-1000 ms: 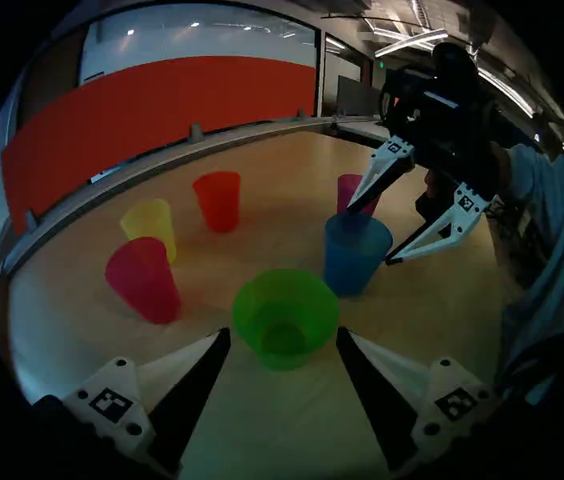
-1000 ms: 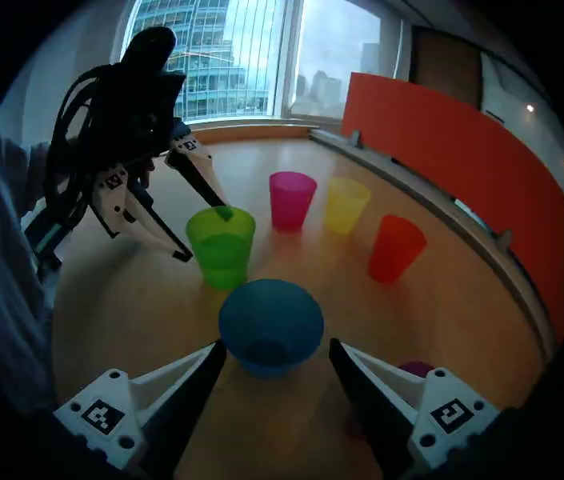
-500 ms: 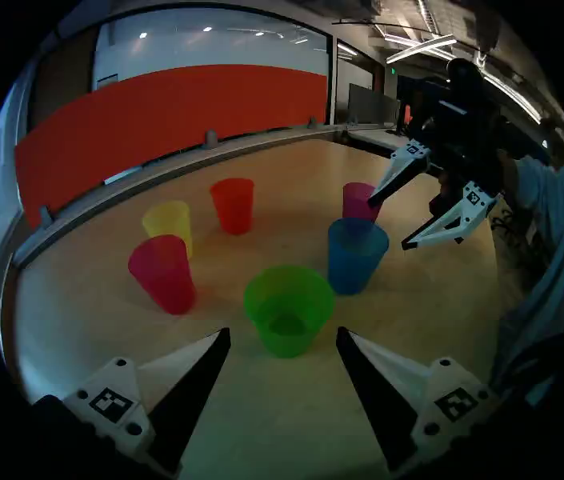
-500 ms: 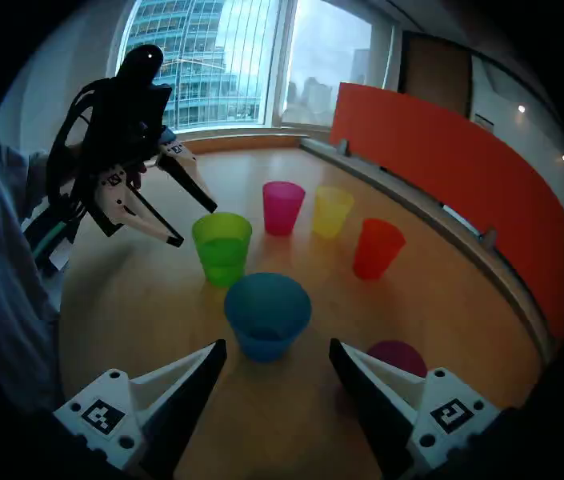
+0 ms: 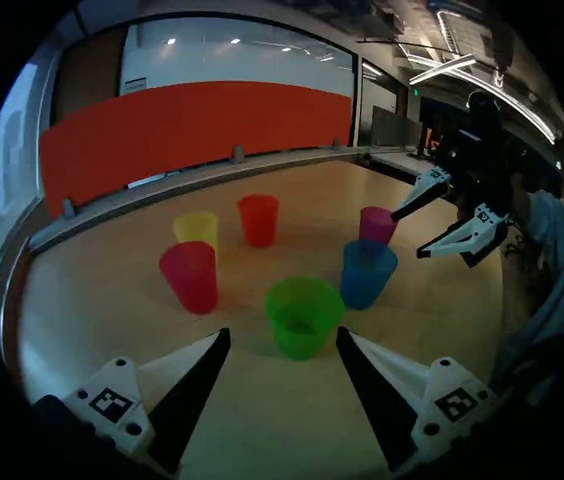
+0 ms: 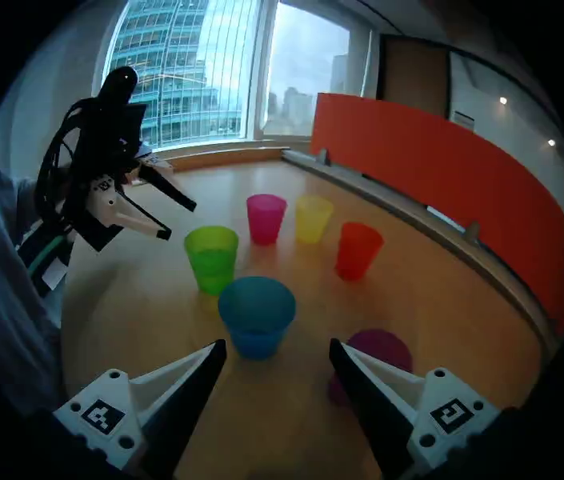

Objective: Pour water

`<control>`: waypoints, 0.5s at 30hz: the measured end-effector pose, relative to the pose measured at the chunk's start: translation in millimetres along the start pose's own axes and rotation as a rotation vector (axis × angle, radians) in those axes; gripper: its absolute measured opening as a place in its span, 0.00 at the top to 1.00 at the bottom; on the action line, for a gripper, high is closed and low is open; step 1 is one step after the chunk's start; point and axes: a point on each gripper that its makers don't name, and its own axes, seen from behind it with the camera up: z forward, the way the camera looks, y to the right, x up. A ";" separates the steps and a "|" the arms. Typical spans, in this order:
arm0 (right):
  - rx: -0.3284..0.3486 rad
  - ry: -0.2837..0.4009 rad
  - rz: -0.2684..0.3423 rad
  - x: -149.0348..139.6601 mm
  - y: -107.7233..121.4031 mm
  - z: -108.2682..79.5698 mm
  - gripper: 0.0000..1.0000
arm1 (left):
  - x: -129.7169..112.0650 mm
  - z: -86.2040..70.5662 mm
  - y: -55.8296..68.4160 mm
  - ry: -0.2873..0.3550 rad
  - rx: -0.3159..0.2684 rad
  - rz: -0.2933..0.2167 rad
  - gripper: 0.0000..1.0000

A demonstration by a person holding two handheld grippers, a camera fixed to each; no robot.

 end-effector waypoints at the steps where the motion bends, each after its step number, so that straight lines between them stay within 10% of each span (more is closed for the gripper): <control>1: -0.005 0.005 0.008 -0.5 0.3 -1.0 0.00 | 1.1 -1.2 -2.5 0.011 0.011 -0.005 0.01; 15: -0.133 0.088 0.109 3.5 25.3 -24.6 0.00 | 13.2 -21.7 -45.9 0.144 0.198 -0.093 0.01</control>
